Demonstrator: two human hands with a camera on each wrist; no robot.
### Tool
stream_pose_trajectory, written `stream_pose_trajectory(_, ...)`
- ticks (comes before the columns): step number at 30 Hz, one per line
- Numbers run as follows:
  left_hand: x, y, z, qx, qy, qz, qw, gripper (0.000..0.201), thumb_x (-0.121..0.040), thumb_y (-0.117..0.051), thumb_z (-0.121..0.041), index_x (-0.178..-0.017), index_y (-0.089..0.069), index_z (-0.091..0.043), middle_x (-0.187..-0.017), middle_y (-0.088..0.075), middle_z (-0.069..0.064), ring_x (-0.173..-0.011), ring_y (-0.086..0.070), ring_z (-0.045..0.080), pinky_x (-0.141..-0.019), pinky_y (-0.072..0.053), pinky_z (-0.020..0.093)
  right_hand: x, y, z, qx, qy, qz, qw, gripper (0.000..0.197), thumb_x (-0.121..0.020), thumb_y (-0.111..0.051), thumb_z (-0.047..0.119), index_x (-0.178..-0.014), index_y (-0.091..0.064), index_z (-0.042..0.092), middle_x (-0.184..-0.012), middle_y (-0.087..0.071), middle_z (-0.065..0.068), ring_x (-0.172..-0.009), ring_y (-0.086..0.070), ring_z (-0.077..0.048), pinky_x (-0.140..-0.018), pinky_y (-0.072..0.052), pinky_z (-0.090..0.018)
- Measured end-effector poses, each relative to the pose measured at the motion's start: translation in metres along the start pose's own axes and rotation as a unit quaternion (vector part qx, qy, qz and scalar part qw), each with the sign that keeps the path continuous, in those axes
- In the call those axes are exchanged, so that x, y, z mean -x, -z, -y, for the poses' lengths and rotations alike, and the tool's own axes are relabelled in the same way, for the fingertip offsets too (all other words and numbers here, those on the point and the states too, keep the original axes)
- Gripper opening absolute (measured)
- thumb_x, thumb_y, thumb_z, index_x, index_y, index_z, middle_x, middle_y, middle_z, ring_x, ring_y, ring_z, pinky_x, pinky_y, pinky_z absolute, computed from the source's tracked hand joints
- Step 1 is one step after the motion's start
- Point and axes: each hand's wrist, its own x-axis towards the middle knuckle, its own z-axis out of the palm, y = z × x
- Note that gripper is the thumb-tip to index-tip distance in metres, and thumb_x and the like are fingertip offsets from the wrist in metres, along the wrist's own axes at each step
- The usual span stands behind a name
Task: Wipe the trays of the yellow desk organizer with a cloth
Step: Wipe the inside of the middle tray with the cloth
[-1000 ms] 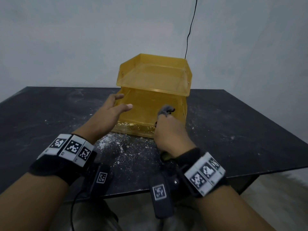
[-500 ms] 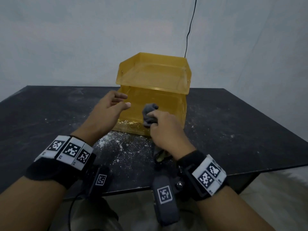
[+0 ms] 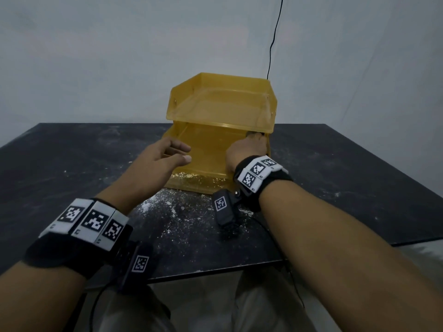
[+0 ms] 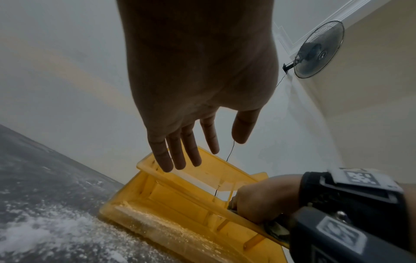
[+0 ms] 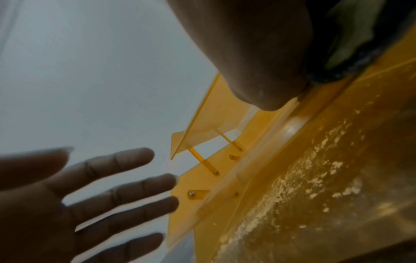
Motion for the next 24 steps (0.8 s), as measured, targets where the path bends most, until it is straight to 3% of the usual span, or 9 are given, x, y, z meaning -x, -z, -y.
stream_pose_trajectory(2,-0.002,0.0,0.003,-0.008,0.009,-0.01,1.0,0.016,-0.094,-0.059,-0.027,-0.109,-0.062,-0.026,-0.11,-0.063,0.001,-0.104,-0.061,0.017,-0.091,-0.048,0.041,0.003,-0.001,-0.003,0.07,0.021,-0.018,0.997,0.024,-0.098,-0.047,0.031,-0.105,-0.064,0.016,-0.13,-0.058,-0.012,-0.127,-0.038,-0.034,-0.096,-0.03,-0.044)
stream_pose_trajectory(5,-0.005,-0.002,0.006,-0.015,0.026,-0.026,0.999,0.017,-0.093,-0.06,-0.025,-0.11,-0.06,-0.024,-0.108,-0.06,-0.001,-0.102,-0.059,0.017,-0.082,-0.047,0.035,0.015,-0.007,-0.009,0.113,0.038,-0.045,0.992,0.034,-0.101,-0.042,0.034,-0.117,-0.066,0.017,-0.129,-0.061,-0.009,-0.125,-0.038,-0.034,-0.094,-0.031,-0.043)
stream_pose_trajectory(10,-0.007,-0.005,0.005,-0.022,0.03,-0.038,0.999,0.018,-0.093,-0.06,-0.022,-0.111,-0.06,-0.02,-0.108,-0.059,0.001,-0.099,-0.058,0.015,-0.07,-0.04,0.025,0.049,-0.016,-0.021,0.041,0.058,-0.106,0.992,0.024,-0.1,-0.043,0.026,-0.101,-0.065,0.017,-0.123,-0.061,-0.009,-0.12,-0.042,-0.031,-0.101,-0.033,-0.043)
stream_pose_trajectory(16,-0.001,-0.002,0.004,-0.026,0.031,-0.027,0.999,0.017,-0.094,-0.059,-0.022,-0.111,-0.06,-0.02,-0.108,-0.06,0.001,-0.097,-0.057,0.012,-0.069,-0.039,0.026,0.103,-0.028,-0.027,-0.059,0.069,-0.157,0.983,0.028,-0.094,-0.051,0.018,-0.119,-0.058,0.01,-0.125,-0.058,-0.014,-0.118,-0.043,-0.033,-0.099,-0.036,-0.044)
stream_pose_trajectory(20,0.003,-0.003,0.002,-0.029,0.034,-0.012,0.999,0.017,-0.094,-0.059,-0.023,-0.111,-0.06,-0.02,-0.107,-0.061,0.0,-0.097,-0.057,0.012,-0.07,-0.04,0.026,0.106,-0.026,-0.037,-0.28,0.068,-0.176,0.941,0.026,-0.097,-0.049,0.015,-0.12,-0.061,0.017,-0.122,-0.061,-0.006,-0.117,-0.043,-0.029,-0.098,-0.037,-0.042)
stream_pose_trajectory(24,0.006,-0.006,-0.004,-0.024,0.033,-0.006,0.999,0.017,-0.094,-0.06,-0.023,-0.111,-0.06,-0.019,-0.107,-0.062,0.004,-0.094,-0.059,0.015,-0.069,-0.041,0.03,0.08,-0.025,-0.013,-0.245,0.015,-0.158,0.956,0.025,-0.099,-0.052,0.02,-0.122,-0.059,0.011,-0.138,-0.053,-0.013,-0.128,-0.04,-0.033,-0.107,-0.035,-0.044)
